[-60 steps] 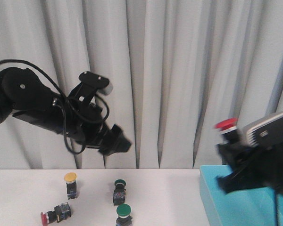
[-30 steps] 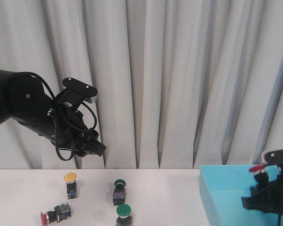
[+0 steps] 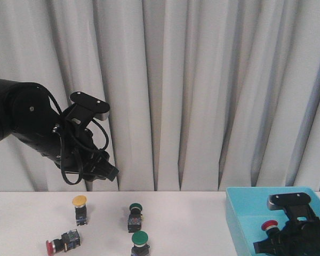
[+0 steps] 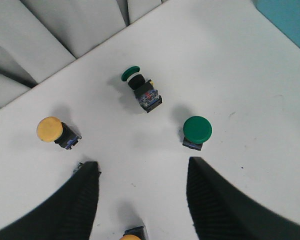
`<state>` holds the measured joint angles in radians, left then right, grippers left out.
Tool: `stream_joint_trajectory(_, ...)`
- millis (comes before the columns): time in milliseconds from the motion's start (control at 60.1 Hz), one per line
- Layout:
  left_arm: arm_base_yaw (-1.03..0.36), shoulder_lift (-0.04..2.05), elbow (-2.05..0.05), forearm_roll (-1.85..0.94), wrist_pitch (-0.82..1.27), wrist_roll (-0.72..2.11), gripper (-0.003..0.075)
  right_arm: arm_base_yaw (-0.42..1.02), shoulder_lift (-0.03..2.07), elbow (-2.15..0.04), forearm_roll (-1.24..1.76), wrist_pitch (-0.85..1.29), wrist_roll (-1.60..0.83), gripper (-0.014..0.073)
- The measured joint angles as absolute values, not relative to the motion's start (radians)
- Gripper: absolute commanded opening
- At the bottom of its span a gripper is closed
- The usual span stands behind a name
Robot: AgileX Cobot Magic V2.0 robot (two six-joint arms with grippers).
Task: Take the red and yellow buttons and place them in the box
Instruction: 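Carry the red button into the blue box with the right gripper and release, then lower the left gripper onto the yellow-capped button and close on it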
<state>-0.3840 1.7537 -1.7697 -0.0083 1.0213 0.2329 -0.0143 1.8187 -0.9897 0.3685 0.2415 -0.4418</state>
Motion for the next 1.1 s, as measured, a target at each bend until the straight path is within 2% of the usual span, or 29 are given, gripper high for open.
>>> stream_joint_trajectory(216,-0.384,1.754,-1.77,-0.008,1.051,0.233,0.0376,-0.014,1.894,-1.094,0.357,0.357,-0.412,0.0219)
stream_joint_trajectory(433,-0.384,1.754,-1.77,-0.008,1.076,0.233,0.0376,-0.014,1.942,-1.108,0.339,0.382,-0.411,0.0389)
stream_joint_trajectory(616,-0.384,1.754,-1.77,-0.008,1.088,0.233,0.0376,-0.014,1.955,-1.108,0.319,0.39,-0.411,0.0492)
stream_joint_trajectory(865,-0.384,1.754,-1.77,-0.007,1.088,0.233,0.0376,-0.014,1.926,-1.114,0.302,0.396,-0.411,0.0512)
stream_joint_trajectory(882,-0.384,1.755,-1.77,0.0,1.13,0.208,0.0376,-0.014,1.751,-1.153,0.303,0.439,-0.411,0.0511)
stream_joint_trajectory(1098,-0.384,1.778,-1.73,0.086,1.158,0.11,0.0377,0.002,1.536,-1.16,0.306,0.521,-0.41,0.0511)
